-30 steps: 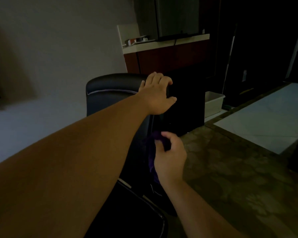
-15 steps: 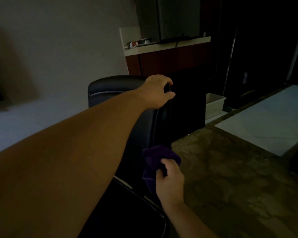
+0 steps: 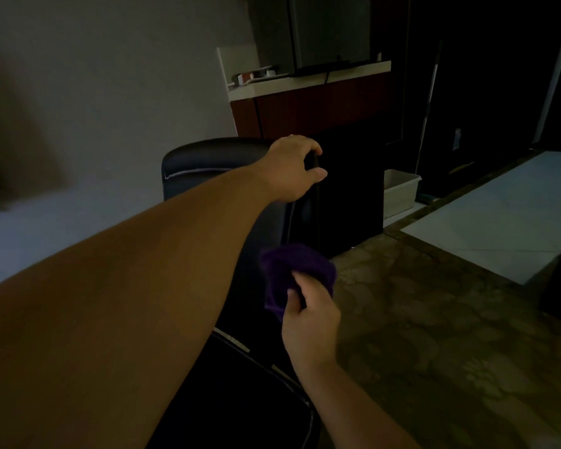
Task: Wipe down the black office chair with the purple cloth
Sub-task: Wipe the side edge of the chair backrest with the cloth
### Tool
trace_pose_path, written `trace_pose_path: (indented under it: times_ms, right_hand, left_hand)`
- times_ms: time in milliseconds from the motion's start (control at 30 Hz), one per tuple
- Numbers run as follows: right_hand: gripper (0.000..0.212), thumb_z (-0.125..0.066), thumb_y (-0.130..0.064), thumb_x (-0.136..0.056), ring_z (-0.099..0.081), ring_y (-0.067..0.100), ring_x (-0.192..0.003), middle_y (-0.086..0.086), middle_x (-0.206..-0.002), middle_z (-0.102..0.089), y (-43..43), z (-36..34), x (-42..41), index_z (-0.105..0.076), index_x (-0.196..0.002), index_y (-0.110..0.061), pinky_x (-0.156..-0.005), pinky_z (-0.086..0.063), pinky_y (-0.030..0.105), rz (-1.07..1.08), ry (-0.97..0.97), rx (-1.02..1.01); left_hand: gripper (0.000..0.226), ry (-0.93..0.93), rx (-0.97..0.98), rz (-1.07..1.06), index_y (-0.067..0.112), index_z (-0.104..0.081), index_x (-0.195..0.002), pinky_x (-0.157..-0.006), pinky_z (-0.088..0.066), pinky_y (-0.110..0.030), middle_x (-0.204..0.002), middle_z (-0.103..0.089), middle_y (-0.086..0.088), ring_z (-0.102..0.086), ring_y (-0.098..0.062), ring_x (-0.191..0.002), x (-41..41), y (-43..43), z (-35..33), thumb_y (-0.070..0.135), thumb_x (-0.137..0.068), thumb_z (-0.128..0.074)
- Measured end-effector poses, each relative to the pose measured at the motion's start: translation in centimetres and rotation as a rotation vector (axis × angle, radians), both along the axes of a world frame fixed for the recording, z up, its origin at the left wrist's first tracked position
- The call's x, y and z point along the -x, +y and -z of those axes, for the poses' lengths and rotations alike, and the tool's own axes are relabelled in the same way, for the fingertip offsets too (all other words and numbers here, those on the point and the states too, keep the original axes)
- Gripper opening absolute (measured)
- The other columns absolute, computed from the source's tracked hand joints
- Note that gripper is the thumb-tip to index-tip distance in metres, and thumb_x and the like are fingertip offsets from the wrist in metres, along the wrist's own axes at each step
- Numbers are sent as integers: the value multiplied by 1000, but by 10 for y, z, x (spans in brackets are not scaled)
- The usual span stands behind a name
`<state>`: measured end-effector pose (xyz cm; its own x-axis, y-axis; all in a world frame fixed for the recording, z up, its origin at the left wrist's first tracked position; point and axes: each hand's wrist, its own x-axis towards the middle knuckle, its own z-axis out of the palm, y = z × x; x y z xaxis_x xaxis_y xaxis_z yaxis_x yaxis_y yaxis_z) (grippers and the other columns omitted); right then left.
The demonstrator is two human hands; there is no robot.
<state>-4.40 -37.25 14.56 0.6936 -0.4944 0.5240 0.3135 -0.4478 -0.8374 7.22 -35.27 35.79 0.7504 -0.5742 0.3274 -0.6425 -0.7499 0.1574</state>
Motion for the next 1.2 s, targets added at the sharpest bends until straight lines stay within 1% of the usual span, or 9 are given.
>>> trace_pose_path:
  times_ms: [133,300,433,567,667,767,933,1067,1200]
  right_hand:
    - [33,-65,-4,-87,-53,-11,-83,-24,-94,-53,-7,28,15,-67,-116,-19,-94,-51,25,-37,256,-52]
    - [32,-63,-9,-91,-43,-14,-102,-15,-107,-60,-5,-49,-2,-65,-122,-15,-93,-26,-5,11,-17,32]
    - [37,-57,-12,-96,-49,-4,-116,-10,-125,-60,-3,-81,-17,-58,-132,-20,-92,-29,2,16,-38,-13]
    - [40,-65,3,-86,-45,-14,-106,-21,-109,-55,3,-26,5,-65,-122,-16,-88,-28,-8,28,-58,56]
    - [39,-65,6,-83,-57,-12,-96,-31,-95,-55,2,17,25,-68,-107,-26,-83,-35,-5,-2,89,11]
    - [43,-62,7,-84,-58,-12,-87,-28,-81,-54,-3,17,32,-63,-93,-35,-71,-35,-5,-30,168,-36]
    - [33,-60,-12,-94,-46,-6,-98,-18,-103,-52,-9,-36,25,-62,-127,-16,-69,-24,-13,-34,120,-27]
    - [32,-57,-20,-96,-48,-6,-101,-9,-117,-60,-6,-56,22,-58,-128,-19,-79,-29,-5,-8,30,106]
    - [33,-55,-21,-96,-47,3,-112,-6,-126,-46,3,-20,36,-55,-129,-20,-88,-30,2,15,74,289]
  left_hand:
    - [48,8,1,-11,25,-48,-138,-115,-29,-39,-149,-37,-1,-29,-22,-140,0,1,0,43,-95,-58]
    - [46,-19,-1,12,23,-50,-137,-111,-29,-32,-146,-41,0,-34,-19,-136,9,1,-1,40,-95,-58]
    - [46,13,2,28,24,-49,-138,-115,-28,-35,-148,-39,2,-31,-19,-139,14,3,-4,40,-96,-58]
    - [48,35,26,23,25,-46,-140,-118,-23,-38,-152,-34,1,-23,-19,-145,18,2,-2,40,-96,-59]
    - [53,51,44,7,26,-43,-143,-118,-23,-38,-155,-31,-1,-20,-19,-146,21,2,-1,41,-95,-59]
    - [63,33,58,14,23,-39,-147,-119,-23,-38,-155,-29,-2,-20,-19,-146,26,5,1,42,-92,-63]
    - [75,-19,20,50,26,-36,-148,-118,-25,-39,-155,-30,2,-20,-17,-146,34,12,2,49,-84,-69]
    - [74,-23,-14,85,30,-39,-145,-117,-27,-38,-154,-32,4,-22,-15,-145,39,15,0,54,-82,-70]
    - [68,-1,-5,100,31,-42,-141,-117,-26,-38,-154,-31,4,-21,-15,-145,48,13,0,50,-83,-71]
